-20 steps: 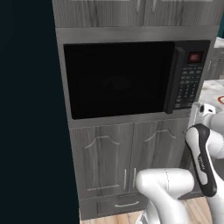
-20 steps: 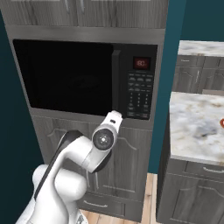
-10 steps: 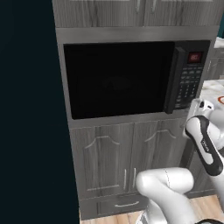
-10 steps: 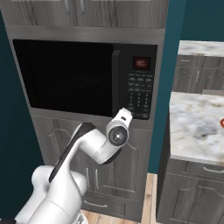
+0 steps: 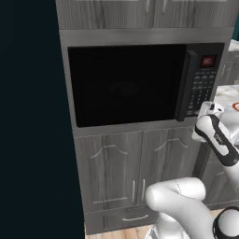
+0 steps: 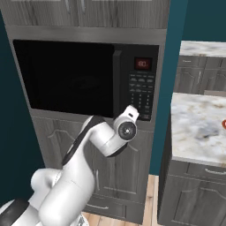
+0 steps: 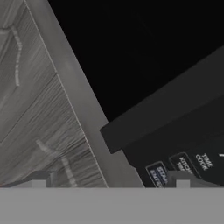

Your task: Remove the tangerine from the bowl and place it on the small plate. Then place the bowl with only the chicken drumstick in the microwave, close the door, and press the start button to microwave the chicken drumstick.

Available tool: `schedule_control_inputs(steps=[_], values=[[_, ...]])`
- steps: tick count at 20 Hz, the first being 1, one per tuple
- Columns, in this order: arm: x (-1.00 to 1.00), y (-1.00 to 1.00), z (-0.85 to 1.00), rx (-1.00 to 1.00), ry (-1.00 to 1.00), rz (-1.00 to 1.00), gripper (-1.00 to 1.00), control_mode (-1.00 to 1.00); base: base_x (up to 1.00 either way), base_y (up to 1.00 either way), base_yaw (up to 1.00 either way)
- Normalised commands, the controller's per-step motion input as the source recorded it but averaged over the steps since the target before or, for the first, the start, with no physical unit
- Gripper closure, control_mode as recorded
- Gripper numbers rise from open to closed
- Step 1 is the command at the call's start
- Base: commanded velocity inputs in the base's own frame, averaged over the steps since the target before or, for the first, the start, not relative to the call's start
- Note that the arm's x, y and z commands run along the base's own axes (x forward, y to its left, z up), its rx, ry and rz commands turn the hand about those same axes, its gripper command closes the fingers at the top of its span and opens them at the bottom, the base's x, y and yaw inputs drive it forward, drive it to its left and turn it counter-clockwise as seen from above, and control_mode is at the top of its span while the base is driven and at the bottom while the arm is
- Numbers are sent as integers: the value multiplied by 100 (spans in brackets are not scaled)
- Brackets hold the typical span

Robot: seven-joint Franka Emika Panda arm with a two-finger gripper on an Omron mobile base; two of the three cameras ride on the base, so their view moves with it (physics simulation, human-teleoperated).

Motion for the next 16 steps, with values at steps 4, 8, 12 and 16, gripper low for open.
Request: schedule_control_inputs(steps=[4,8,12,16], values=[[33,0,-19,2,0,0,-100,-100,0,0,0],[35,0,-19,1,0,0,-100,-100,0,0,0],[31,-18,-21,2,1,0,-100,-100,0,0,0],[20,-37,-16,2,0,0,-100,-100,0,0,0]])
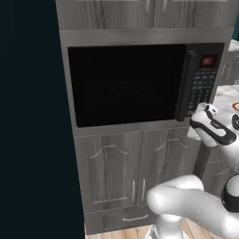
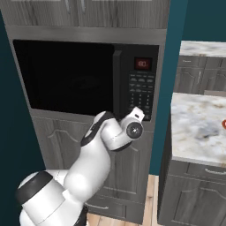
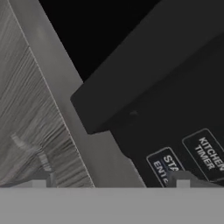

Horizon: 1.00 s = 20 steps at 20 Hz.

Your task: Remove the tangerine from the bowl and place it on the small plate. Then place the bowl with only the chicken drumstick in the microwave, close the door, and press the start button to microwave the chicken drumstick.

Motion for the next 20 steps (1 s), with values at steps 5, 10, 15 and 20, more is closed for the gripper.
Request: schedule_control_inputs(steps=[5,10,15,20], values=[[28,-21,-17,1,0,0,-100,-100,0,0,0],[28,0,-12,0,0,0,-100,-100,0,0,0],[26,11,-27,0,0,0,-100,-100,0,0,0],[19,37,-41,0,0,0,-100,-100,0,0,0]])
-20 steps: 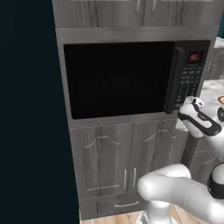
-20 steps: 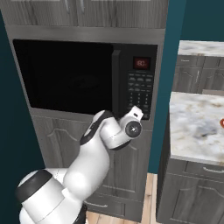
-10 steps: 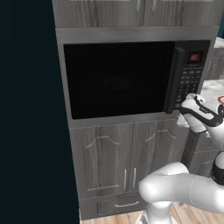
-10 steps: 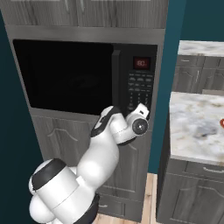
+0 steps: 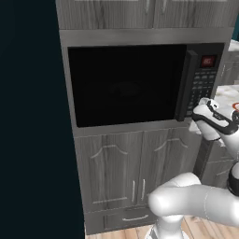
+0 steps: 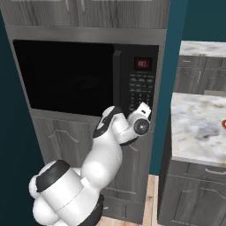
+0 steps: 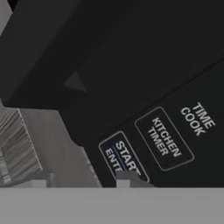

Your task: Remove the tangerine from the bowl and place it on the small plate. Then place the bowl with only the chicken drumstick in the microwave, close the door, and press the start button to microwave the chicken drumstick.

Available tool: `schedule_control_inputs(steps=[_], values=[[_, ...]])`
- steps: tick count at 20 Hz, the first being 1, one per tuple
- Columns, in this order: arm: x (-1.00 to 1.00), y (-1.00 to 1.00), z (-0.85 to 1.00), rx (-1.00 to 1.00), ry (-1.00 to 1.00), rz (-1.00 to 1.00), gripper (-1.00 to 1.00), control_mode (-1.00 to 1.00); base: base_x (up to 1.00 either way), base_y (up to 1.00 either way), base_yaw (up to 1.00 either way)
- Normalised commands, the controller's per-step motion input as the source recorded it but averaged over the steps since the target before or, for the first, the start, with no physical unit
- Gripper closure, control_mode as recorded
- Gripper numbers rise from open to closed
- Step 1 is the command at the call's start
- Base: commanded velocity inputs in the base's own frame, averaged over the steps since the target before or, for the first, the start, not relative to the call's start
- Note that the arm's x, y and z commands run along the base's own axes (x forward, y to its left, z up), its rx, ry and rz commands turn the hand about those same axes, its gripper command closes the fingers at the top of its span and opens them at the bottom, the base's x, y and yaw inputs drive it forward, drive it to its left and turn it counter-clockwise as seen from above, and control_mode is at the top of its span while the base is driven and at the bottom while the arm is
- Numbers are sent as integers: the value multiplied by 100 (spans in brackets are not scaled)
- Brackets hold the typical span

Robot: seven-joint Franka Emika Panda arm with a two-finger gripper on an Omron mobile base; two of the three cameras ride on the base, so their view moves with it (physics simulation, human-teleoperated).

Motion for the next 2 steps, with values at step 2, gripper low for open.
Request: schedule_control_inputs(steps=[2], values=[[18,44,-34,0,0,0,-100,-100,0,0,0]])
